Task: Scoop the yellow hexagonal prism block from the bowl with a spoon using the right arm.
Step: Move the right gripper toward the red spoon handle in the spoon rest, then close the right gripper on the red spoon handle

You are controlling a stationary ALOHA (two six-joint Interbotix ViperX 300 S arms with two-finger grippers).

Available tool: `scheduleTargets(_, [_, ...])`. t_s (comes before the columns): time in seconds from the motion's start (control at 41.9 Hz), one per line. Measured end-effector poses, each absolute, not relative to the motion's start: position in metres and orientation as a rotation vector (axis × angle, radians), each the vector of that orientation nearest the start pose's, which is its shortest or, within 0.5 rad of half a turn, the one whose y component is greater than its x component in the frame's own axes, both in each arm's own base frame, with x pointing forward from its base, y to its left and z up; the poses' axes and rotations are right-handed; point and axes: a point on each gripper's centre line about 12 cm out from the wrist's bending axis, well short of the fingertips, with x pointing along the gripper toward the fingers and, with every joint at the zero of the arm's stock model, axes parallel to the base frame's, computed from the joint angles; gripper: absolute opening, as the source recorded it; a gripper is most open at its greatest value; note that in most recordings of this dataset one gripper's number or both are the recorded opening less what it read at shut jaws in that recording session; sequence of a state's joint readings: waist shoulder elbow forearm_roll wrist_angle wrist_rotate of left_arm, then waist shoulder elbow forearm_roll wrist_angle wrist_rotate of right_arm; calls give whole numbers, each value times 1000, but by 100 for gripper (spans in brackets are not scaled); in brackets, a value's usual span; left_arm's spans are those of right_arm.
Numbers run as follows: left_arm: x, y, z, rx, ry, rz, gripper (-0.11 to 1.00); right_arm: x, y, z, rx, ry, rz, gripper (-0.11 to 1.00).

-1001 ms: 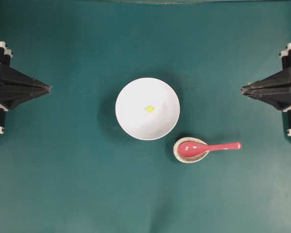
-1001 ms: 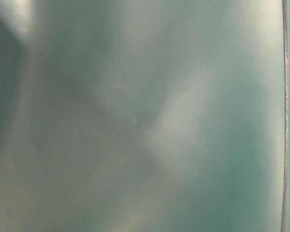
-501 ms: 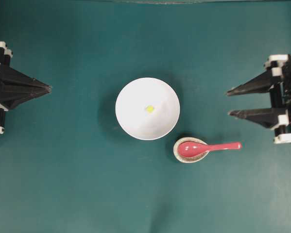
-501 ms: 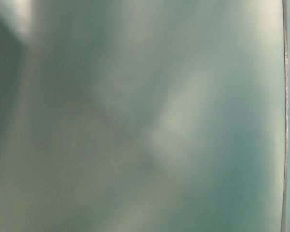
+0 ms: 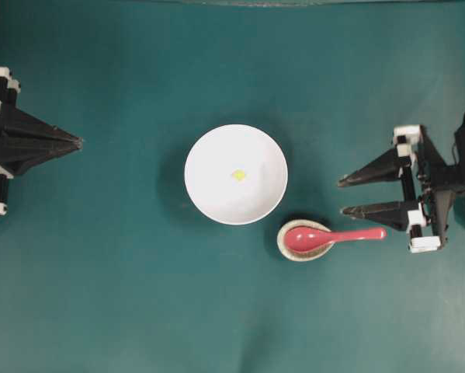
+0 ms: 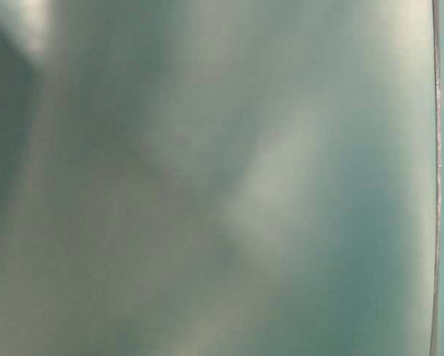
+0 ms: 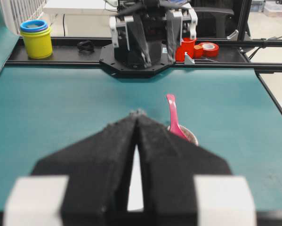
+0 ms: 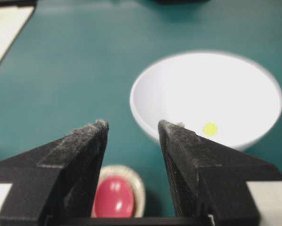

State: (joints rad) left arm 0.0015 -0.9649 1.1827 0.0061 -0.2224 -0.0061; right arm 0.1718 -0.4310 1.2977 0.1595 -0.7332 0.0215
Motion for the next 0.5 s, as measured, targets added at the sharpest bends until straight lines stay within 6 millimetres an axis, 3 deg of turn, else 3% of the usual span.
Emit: scheduleTargets(0.501, [198,0,280,1,14,-2,0,233,56,113,122,219,29,53])
